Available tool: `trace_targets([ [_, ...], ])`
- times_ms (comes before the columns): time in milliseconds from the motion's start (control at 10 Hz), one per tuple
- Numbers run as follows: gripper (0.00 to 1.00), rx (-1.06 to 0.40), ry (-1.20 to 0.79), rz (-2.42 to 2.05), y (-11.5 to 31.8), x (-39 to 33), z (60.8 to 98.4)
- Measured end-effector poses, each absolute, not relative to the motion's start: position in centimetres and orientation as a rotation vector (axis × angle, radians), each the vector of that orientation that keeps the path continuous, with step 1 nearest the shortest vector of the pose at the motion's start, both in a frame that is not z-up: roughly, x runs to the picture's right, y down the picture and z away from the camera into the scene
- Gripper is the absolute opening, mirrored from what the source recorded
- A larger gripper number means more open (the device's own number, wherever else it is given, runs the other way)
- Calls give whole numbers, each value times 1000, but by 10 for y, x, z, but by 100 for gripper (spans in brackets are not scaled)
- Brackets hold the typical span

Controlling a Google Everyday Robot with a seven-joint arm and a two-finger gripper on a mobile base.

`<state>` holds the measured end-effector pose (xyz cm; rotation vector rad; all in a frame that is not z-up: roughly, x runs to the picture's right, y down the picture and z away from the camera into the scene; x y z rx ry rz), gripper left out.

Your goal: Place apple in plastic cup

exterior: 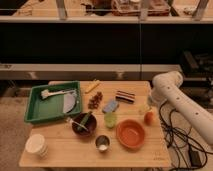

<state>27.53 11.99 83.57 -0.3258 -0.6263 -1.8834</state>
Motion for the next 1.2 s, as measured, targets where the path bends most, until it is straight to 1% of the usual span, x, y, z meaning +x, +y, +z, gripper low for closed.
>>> trace_targets([
  [300, 80, -382, -617, -1757, 131, 280, 840],
  [1200, 80, -448, -570, -1622, 158, 288, 845],
])
